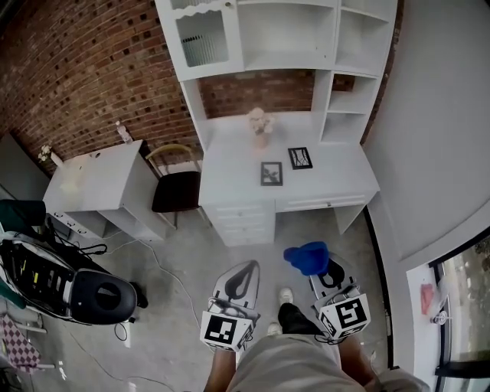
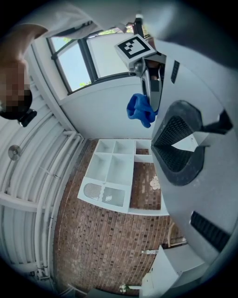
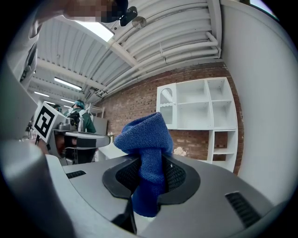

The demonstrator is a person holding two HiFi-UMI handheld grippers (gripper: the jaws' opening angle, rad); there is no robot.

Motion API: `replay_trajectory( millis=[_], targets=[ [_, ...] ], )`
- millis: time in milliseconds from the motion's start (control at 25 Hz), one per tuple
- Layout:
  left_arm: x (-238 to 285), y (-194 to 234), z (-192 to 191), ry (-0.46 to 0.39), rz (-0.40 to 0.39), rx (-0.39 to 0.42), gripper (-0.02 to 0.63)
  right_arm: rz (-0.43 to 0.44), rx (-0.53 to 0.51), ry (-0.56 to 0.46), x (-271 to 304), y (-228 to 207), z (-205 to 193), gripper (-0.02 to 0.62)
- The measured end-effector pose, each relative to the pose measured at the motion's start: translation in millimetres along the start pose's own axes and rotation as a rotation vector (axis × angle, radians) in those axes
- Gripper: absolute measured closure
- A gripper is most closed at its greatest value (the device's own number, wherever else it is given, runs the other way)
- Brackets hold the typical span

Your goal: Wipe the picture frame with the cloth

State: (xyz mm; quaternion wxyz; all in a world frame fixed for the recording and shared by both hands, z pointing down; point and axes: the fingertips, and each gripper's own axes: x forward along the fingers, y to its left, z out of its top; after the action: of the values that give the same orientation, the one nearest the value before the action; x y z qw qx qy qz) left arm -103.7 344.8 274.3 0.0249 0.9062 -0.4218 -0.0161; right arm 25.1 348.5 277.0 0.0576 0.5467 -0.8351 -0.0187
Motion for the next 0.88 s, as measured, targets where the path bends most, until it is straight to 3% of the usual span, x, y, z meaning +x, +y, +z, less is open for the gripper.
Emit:
replay_trajectory(
  millis=[880],
  targets=[
    [143,54,-3,0.068,0.096,0.045,0.609,0.077,0.07,-0.009,121,-112,-7,0.509]
  ],
)
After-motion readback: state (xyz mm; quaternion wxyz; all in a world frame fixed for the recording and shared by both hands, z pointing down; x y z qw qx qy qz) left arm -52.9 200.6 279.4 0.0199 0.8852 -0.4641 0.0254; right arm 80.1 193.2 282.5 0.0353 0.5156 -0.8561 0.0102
